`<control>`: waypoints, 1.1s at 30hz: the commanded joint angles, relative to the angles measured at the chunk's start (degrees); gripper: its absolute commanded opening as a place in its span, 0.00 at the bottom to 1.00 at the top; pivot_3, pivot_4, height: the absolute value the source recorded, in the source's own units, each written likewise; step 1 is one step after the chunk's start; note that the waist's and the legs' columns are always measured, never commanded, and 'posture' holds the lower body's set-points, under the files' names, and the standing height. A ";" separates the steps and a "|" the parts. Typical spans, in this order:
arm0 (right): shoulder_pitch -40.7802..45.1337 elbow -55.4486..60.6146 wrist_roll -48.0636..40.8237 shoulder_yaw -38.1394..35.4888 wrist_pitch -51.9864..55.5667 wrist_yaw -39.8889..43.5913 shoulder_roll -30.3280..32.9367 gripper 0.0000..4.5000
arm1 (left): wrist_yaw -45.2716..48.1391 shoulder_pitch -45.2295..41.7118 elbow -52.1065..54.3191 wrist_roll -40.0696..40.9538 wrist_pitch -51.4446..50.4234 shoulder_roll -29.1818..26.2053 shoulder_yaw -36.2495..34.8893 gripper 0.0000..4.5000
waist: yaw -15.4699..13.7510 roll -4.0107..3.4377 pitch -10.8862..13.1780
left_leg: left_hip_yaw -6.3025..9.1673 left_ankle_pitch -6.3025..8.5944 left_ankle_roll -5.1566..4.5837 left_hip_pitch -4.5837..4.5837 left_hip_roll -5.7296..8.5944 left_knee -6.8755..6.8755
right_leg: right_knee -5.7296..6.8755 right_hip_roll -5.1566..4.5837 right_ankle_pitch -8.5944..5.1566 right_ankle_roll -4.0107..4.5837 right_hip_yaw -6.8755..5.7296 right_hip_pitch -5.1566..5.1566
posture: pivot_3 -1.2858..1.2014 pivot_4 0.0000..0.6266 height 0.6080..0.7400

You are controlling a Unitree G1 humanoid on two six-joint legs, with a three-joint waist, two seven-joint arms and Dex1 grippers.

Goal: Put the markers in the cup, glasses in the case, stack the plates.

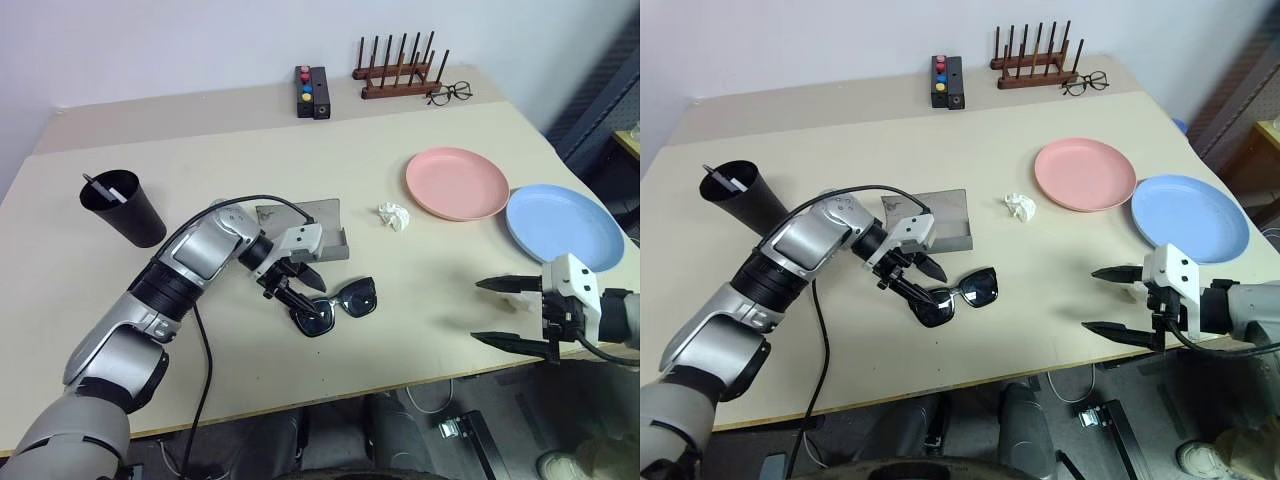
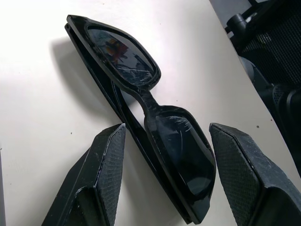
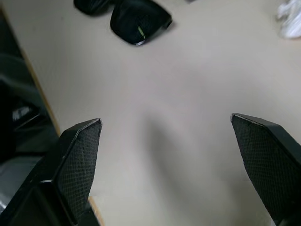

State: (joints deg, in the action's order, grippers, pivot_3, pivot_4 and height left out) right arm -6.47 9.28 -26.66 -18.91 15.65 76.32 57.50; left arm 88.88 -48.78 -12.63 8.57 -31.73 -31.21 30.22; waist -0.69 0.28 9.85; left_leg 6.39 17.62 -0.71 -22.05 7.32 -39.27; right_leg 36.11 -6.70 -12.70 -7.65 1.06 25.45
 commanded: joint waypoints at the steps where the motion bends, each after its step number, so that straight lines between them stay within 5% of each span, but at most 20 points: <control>1: 0.11 0.76 -0.44 -1.95 -1.36 0.14 0.58 1.00 | -0.52 -1.13 0.26 -0.42 0.48 0.70 -0.61 0.64 | -0.02 0.00 0.00 | 0.00 0.00 0.00 0.00 0.00 0.00 | 0.00 0.00 0.00 0.00 0.00 0.00 | 0.52 0.24 1.00; 28: -0.18 2.17 -0.78 -1.53 -2.45 -3.56 -1.09 1.00 | -4.11 0.34 1.51 -4.39 2.18 3.94 2.37 0.64 | -0.08 0.01 0.00 | 0.01 0.00 0.01 0.00 0.00 0.00 | -0.01 -0.02 0.00 0.00 0.00 -0.01 | 0.52 0.24 1.00; 33: 0.07 2.53 -0.81 -1.20 -2.31 -4.15 -1.31 1.00 | -4.53 0.29 0.84 -5.31 2.92 4.51 2.81 0.14 | -0.12 0.00 -0.01 | 0.01 0.00 0.01 0.01 0.00 0.00 | -0.02 -0.02 0.00 0.00 0.00 -0.03 | 0.52 0.24 1.00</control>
State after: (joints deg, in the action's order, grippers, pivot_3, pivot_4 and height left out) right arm -6.61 10.55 -26.83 -18.91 13.98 72.32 56.51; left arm 85.52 -48.27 -12.12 4.72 -29.38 -26.77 32.22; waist -0.81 0.28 9.84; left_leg 6.40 17.62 -0.70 -22.02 7.32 -39.27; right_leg 36.08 -6.72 -12.70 -7.65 1.05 25.39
